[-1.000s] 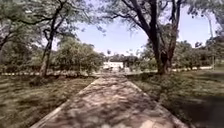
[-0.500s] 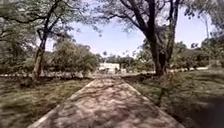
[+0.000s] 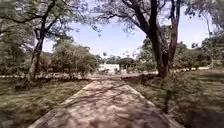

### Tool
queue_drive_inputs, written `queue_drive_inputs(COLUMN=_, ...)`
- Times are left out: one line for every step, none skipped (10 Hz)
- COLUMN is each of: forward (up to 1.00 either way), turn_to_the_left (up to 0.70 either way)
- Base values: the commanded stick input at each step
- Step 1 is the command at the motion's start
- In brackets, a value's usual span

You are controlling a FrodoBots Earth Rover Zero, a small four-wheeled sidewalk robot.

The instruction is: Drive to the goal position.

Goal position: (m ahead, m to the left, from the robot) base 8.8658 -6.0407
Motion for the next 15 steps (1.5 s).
queue_drive_inputs(forward=0.50, turn_to_the_left=0.00)
queue_drive_inputs(forward=0.50, turn_to_the_left=0.00)
queue_drive_inputs(forward=0.50, turn_to_the_left=0.00)
queue_drive_inputs(forward=0.50, turn_to_the_left=0.00)
queue_drive_inputs(forward=0.50, turn_to_the_left=0.00)
queue_drive_inputs(forward=0.50, turn_to_the_left=0.00)
queue_drive_inputs(forward=0.50, turn_to_the_left=0.50)
queue_drive_inputs(forward=0.50, turn_to_the_left=0.50)
queue_drive_inputs(forward=0.50, turn_to_the_left=0.50)
queue_drive_inputs(forward=0.50, turn_to_the_left=0.00)
queue_drive_inputs(forward=0.50, turn_to_the_left=0.00)
queue_drive_inputs(forward=0.50, turn_to_the_left=0.00)
queue_drive_inputs(forward=0.50, turn_to_the_left=0.00)
queue_drive_inputs(forward=0.50, turn_to_the_left=0.00)
queue_drive_inputs(forward=0.50, turn_to_the_left=0.00)
